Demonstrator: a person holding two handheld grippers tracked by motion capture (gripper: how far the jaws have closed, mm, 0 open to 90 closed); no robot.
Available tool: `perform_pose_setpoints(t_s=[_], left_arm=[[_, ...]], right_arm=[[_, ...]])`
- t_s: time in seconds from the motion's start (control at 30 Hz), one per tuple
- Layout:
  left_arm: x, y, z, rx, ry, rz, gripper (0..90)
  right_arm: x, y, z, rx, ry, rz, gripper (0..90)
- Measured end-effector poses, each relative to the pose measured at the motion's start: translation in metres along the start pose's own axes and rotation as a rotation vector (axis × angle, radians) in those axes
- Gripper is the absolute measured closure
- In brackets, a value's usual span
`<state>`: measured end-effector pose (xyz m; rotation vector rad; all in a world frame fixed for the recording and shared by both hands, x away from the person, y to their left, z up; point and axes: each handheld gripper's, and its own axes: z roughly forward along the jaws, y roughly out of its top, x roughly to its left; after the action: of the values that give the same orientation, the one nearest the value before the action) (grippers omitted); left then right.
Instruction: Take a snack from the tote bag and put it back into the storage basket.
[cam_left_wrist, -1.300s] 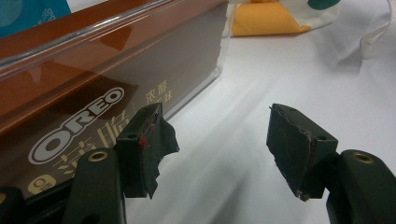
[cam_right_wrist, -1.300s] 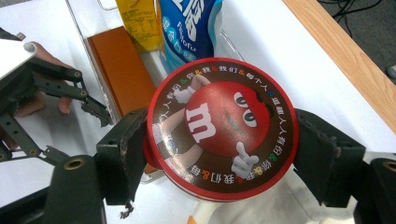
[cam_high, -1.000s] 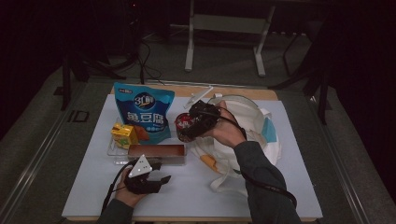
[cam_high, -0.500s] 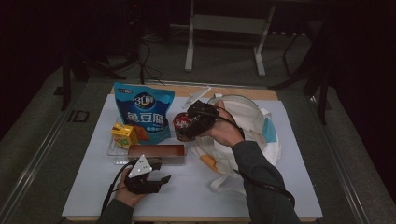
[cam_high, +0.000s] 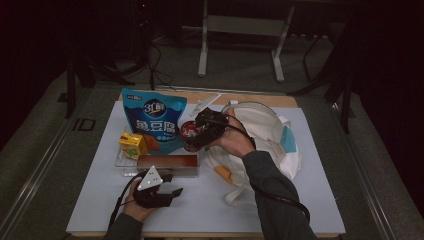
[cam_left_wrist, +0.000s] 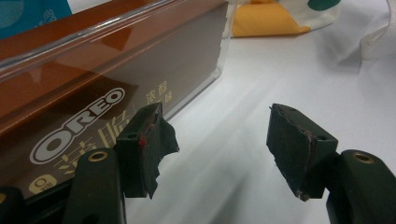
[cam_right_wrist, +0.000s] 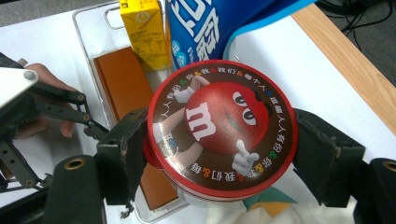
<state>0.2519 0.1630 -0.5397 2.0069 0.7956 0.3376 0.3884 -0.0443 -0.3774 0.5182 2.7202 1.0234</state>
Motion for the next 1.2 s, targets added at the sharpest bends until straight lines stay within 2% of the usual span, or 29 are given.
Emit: perform_pose_setpoints(t_s=[0.67,1.2], left_arm=[[0.0,0.0,0.0,-0.003,0.0,0.0,37.3],[0.0,0.0,0.0,-0.002,0.0,0.0,37.4]], right_arm=[[0.002,0.002,0.017,0.011,0.02,0.005,25.3],[-0.005,-0.005,0.032,0.037,-0.015,0.044,25.3]])
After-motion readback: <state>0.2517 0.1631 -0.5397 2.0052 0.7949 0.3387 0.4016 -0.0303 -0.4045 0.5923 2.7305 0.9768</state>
